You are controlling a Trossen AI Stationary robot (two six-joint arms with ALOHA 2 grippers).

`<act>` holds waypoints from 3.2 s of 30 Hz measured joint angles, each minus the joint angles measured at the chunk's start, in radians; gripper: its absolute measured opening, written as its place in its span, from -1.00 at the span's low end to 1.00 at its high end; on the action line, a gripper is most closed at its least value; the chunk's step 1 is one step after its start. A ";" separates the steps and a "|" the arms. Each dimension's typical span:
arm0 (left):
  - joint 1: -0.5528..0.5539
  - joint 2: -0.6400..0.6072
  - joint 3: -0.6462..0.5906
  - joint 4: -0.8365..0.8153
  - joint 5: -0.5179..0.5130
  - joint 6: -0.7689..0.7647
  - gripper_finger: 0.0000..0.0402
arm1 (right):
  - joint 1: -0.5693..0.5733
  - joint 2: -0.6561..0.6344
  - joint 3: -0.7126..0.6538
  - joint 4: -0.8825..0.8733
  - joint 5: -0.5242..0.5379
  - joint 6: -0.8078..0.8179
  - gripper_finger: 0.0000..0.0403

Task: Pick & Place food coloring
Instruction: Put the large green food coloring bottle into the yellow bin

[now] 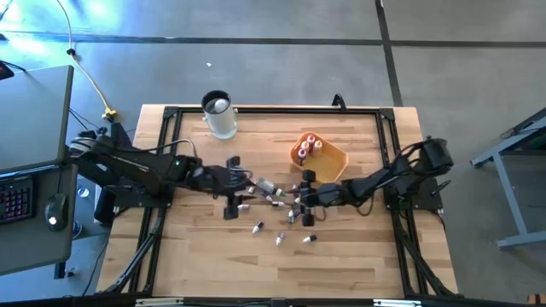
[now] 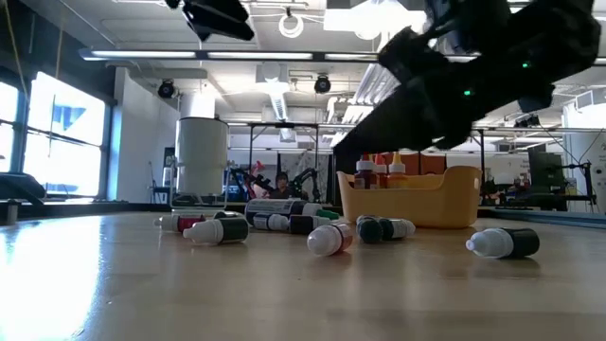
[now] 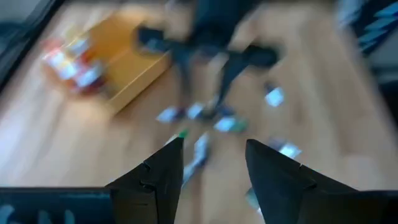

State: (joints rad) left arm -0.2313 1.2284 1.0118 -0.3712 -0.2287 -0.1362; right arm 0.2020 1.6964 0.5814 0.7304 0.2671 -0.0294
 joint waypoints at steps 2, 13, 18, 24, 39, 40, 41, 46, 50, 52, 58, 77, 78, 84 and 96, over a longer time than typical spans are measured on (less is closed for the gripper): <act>0.006 -0.041 -0.117 0.161 0.041 0.002 -0.15 | -0.001 0.045 0.049 -0.015 0.075 0.017 -0.14; 0.015 -0.066 -0.323 0.366 -0.074 -0.034 -0.15 | -0.014 0.177 0.201 -0.220 0.180 0.106 -0.15; 0.015 -0.066 -0.322 0.383 -0.069 -0.044 -0.15 | -0.030 0.217 0.206 -0.208 0.190 0.168 -0.15; 0.015 -0.066 -0.322 0.370 -0.070 -0.043 -0.15 | -0.050 0.232 0.201 -0.199 0.177 0.187 -0.15; 0.015 -0.066 -0.322 0.369 -0.070 -0.041 -0.15 | -0.096 0.230 0.201 -0.229 0.066 0.179 -0.33; 0.015 -0.066 -0.322 0.369 -0.070 -0.041 -0.15 | -0.098 0.230 0.201 -0.229 0.065 0.179 -0.36; 0.015 -0.066 -0.322 0.369 -0.070 -0.041 -0.15 | -0.099 0.230 0.201 -0.229 0.066 0.178 -0.38; 0.015 -0.066 -0.322 0.369 -0.071 -0.043 -0.15 | -0.100 0.230 0.201 -0.221 0.048 0.118 -0.43; 0.015 -0.066 -0.322 0.368 -0.071 -0.044 -0.15 | -0.090 0.221 0.201 -0.224 0.030 0.110 -0.44; 0.015 -0.066 -0.322 0.368 -0.071 -0.044 -0.15 | -0.078 0.194 0.201 -0.237 0.005 0.107 -0.45; 0.015 -0.066 -0.322 0.369 -0.071 -0.118 -0.15 | -0.020 0.019 0.203 -0.361 0.001 0.036 -0.45; 0.015 -0.065 -0.322 0.373 -0.054 -0.160 -0.15 | -0.034 -0.598 0.203 -1.251 0.197 -0.125 -0.43; 0.015 -0.065 -0.322 0.373 -0.054 -0.160 -0.15 | -0.050 -0.606 0.203 -1.276 0.193 -0.141 -0.43; 0.015 -0.065 -0.322 0.372 -0.054 -0.158 -0.15 | -0.147 -0.592 0.203 -1.393 0.145 -0.244 -0.42; 0.015 -0.065 -0.322 0.369 -0.122 -0.157 -0.15 | -0.267 -0.449 0.203 -1.476 0.207 -0.519 -0.41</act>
State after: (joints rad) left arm -0.2161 1.1629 0.6899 -0.0024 -0.3504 -0.2935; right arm -0.0648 1.2471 0.7845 -0.7452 0.4743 -0.5486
